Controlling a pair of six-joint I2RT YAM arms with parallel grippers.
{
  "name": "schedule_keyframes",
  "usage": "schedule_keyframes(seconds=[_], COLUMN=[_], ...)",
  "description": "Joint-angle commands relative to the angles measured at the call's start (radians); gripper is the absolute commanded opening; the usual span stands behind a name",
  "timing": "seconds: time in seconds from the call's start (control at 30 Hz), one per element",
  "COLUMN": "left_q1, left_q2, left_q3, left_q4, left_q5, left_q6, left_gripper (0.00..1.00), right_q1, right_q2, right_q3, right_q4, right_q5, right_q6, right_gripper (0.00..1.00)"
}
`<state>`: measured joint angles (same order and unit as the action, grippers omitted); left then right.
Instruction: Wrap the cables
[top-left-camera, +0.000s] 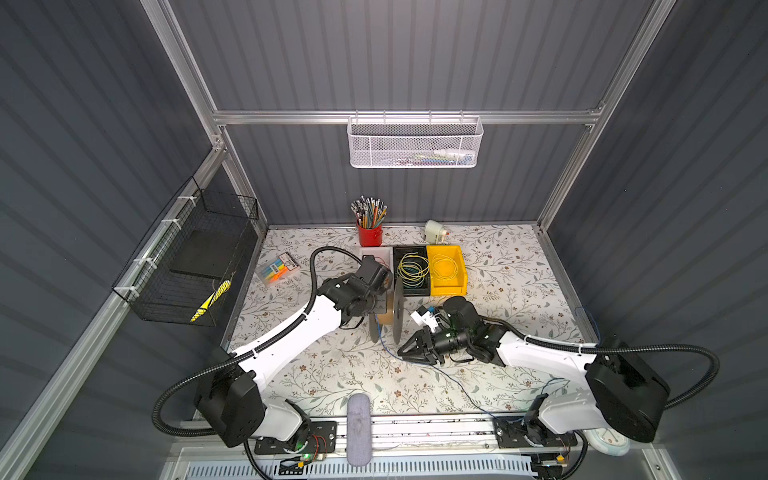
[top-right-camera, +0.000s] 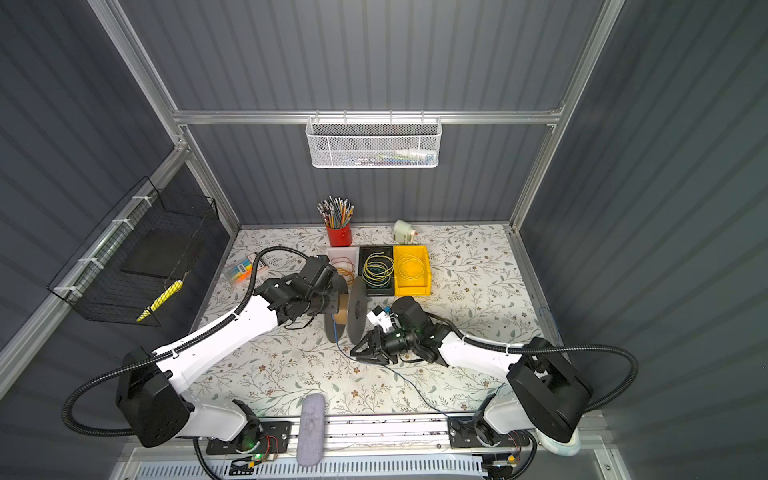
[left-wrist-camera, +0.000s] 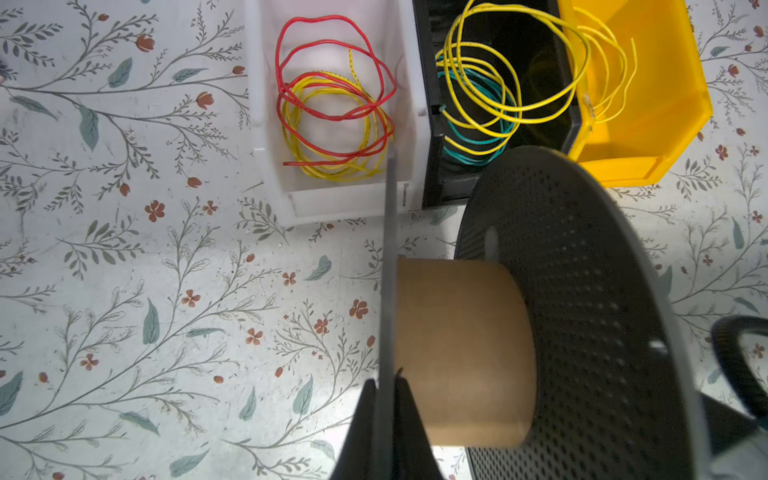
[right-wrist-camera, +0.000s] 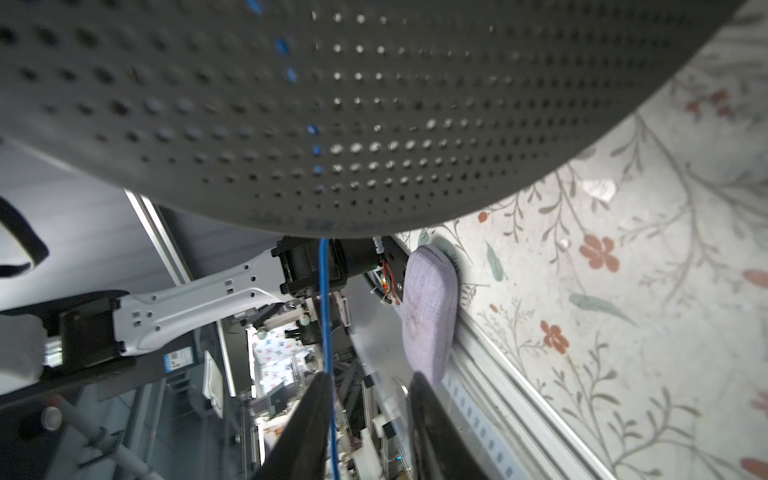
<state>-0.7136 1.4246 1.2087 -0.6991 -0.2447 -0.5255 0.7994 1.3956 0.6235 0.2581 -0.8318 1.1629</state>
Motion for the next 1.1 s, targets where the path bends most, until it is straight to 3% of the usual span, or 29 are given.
schedule_keyframes(seconds=[0.0,0.13,0.2,0.33,0.43,0.6,0.7,0.8,1.07], left_q1=[0.005,0.005,0.005,0.005,0.005,0.005,0.005,0.005,0.006], left_q2=[-0.002,0.002,0.004,0.007,0.002,-0.006,-0.002,-0.001,-0.003], left_q3=[0.062,0.098,0.111,0.130,0.142,0.172,0.190,0.196,0.247], left_q4=[-0.026,-0.055,-0.062,-0.076,-0.083,-0.111,-0.126,-0.125,-0.152], left_q5=[-0.011,-0.038,-0.050,-0.055,-0.051,-0.052,-0.048,-0.023,0.037], left_q6=[0.018,0.037,0.048,0.066,0.082,0.099,0.103,0.104,0.129], left_gripper=[0.00,0.00,0.00,0.00,0.00,0.00,0.00,0.00,0.00], right_q1=[0.022,0.048,0.042,-0.021,-0.100,-0.075,0.010,0.045,0.111], right_q2=[0.012,-0.001,-0.051,-0.175,-0.233,-0.270,-0.251,-0.249,-0.231], right_q3=[-0.006,-0.004,-0.005,0.135,0.211,0.247,0.316,0.312,0.304], right_q4=[0.080,0.079,-0.005,-0.533,-0.744,-0.749,-0.878,-0.891,-0.929], right_q5=[-0.063,-0.162,-0.170,-0.066,-0.023,-0.093,0.037,0.125,0.162], right_q6=[-0.008,-0.034,-0.090,-0.416,-0.532,-0.576,-0.684,-0.710,-0.776], right_gripper=[0.48,0.53,0.54,0.59,0.61,0.66,0.70,0.71,0.70])
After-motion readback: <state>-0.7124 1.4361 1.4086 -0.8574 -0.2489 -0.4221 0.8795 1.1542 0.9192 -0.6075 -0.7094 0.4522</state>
